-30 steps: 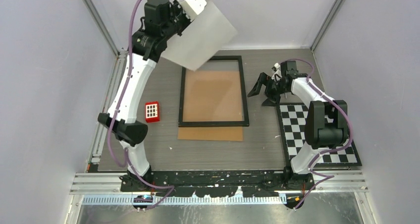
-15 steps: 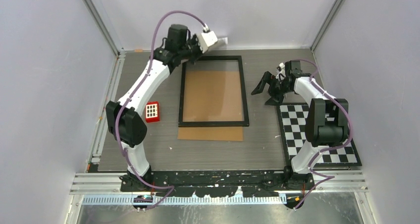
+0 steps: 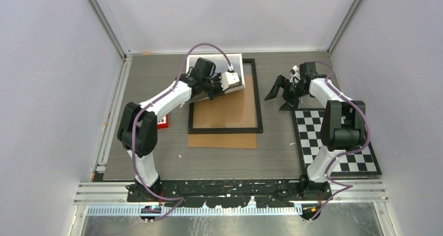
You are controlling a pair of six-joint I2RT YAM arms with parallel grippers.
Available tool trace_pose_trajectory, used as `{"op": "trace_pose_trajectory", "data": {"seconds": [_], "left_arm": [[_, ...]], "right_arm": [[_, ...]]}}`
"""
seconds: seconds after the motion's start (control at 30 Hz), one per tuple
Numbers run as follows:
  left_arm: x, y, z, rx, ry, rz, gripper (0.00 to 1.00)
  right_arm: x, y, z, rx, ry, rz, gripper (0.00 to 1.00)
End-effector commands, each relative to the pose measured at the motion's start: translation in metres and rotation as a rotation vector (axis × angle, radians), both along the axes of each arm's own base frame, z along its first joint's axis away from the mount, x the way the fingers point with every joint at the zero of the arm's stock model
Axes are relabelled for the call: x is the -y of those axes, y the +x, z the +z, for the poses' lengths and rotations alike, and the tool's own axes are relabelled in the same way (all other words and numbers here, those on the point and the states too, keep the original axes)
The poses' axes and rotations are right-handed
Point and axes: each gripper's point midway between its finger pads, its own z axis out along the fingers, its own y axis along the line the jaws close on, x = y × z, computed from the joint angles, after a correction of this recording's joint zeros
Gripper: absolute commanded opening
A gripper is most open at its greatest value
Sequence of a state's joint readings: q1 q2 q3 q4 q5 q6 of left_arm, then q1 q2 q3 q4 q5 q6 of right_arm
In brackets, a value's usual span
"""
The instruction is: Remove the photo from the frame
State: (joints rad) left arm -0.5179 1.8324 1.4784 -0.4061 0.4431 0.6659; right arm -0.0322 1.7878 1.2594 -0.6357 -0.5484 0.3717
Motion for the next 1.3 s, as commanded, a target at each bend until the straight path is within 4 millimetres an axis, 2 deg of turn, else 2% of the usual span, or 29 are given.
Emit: {"op": "trace_pose_trajectory", "data": {"seconds": [0.0,0.37,0.63,0.9,0.97,1.0,1.13,1.27], "left_arm": [[0.020,-0.002,0.021,0.079,-0.069,-0.060,0.00],[0.028,-0.022,-0.008,0.031,-0.041,-0.093,0.00],[0.036,-0.032,-0.015,0.003,-0.044,-0.102,0.00],[0.040,-0.031,-0.021,-0.041,-0.055,-0.054,0.00],[0.043,-0.036,-0.023,-0.050,-0.058,-0.065,0.06],[0.044,-0.037,-0.023,-0.050,-0.056,-0.068,0.13],[0.042,-0.047,-0.020,-0.076,-0.045,-0.079,0.49],[0.031,-0.058,-0.016,-0.068,-0.019,-0.094,0.64]], "right_arm": [[0.002,0.009,0.011,0.033,0.000,0.019,1.00],[0.001,0.011,0.008,0.025,0.008,0.009,1.00],[-0.001,0.008,0.006,0.017,0.018,0.003,1.00],[-0.004,0.002,0.000,0.001,0.028,0.002,0.99],[-0.006,0.000,-0.001,-0.003,0.029,0.006,0.99],[-0.006,0.000,-0.002,-0.005,0.030,0.007,1.00],[-0.007,0.001,-0.004,-0.004,0.030,0.007,1.00],[-0.010,0.004,-0.006,0.008,0.024,0.008,1.00]]}}
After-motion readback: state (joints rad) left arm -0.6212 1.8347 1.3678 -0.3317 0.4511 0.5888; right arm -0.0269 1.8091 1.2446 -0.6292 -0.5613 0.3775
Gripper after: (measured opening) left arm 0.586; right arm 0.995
